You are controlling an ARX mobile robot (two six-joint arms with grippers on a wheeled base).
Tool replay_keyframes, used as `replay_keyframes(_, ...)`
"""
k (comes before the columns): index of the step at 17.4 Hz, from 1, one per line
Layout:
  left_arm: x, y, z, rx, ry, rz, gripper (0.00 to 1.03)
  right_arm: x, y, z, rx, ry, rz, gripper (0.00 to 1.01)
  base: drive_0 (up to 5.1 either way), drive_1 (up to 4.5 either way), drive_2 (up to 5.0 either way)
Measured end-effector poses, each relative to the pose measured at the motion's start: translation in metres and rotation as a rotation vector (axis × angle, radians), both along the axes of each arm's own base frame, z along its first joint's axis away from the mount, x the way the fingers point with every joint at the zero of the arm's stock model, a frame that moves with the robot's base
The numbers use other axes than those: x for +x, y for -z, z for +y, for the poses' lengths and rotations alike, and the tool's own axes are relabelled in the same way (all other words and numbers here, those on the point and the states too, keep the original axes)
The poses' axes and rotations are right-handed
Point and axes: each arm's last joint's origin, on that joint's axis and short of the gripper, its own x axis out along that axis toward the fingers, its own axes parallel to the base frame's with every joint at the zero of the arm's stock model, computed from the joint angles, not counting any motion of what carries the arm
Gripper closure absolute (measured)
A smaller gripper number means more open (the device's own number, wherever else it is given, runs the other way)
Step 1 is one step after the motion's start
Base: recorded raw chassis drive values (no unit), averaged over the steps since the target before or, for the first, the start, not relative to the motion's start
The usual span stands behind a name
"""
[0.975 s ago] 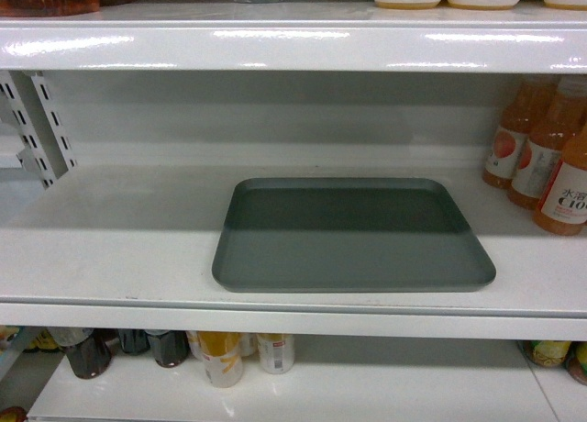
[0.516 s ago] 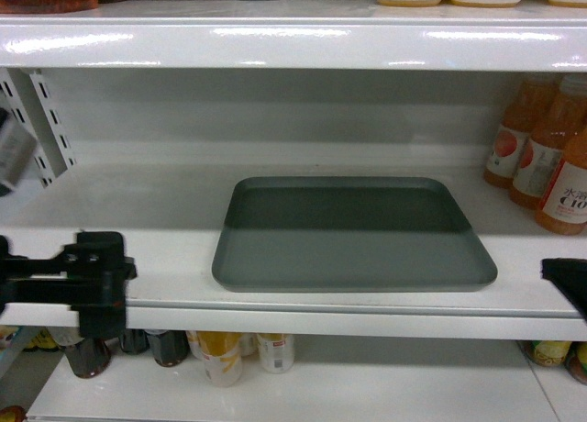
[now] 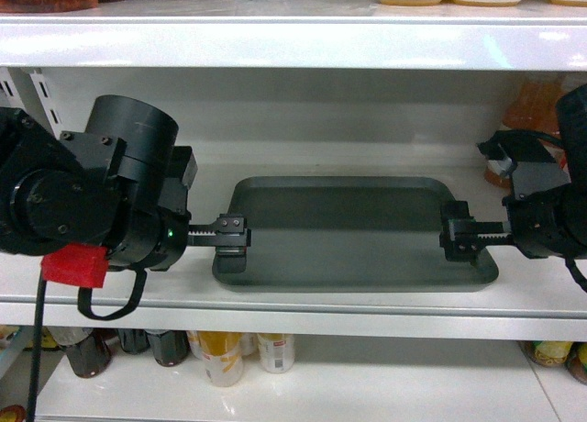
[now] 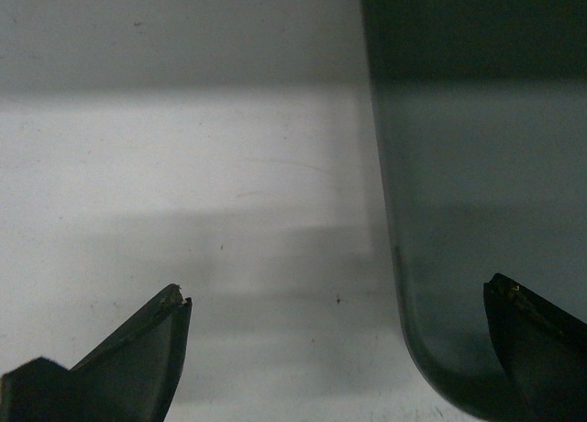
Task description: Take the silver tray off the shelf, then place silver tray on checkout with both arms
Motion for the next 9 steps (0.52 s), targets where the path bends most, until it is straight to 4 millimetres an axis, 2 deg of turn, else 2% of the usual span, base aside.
replay_keyframes(2, 0.015, 0.012, -0.002, -0.016, -0.016, 0.055, 0.05, 0.021, 0.008, 0.001, -0.017, 0.028, 0.041, 0.03, 0.0, 0.00, 0.0)
replay_keyframes(4, 0.030, 0.014, -0.006, -0.037, -0.035, 0.075, 0.05, 0.045, 0.012, -0.001, -0.031, 0.081, 0.056, 0.03, 0.0, 0.00, 0.0)
replay_keyframes(7, 0.044, 0.013, -0.010, -0.042, -0.033, 0.084, 0.05, 0.068, 0.018, -0.010, -0.033, 0.134, 0.096, 0.03, 0.0, 0.00, 0.0)
replay_keyframes(9, 0.046, 0.015, -0.015, -0.036, -0.033, 0.089, 0.05, 0.076, 0.027, -0.013, -0.037, 0.156, 0.130, 0.03, 0.0, 0.00, 0.0)
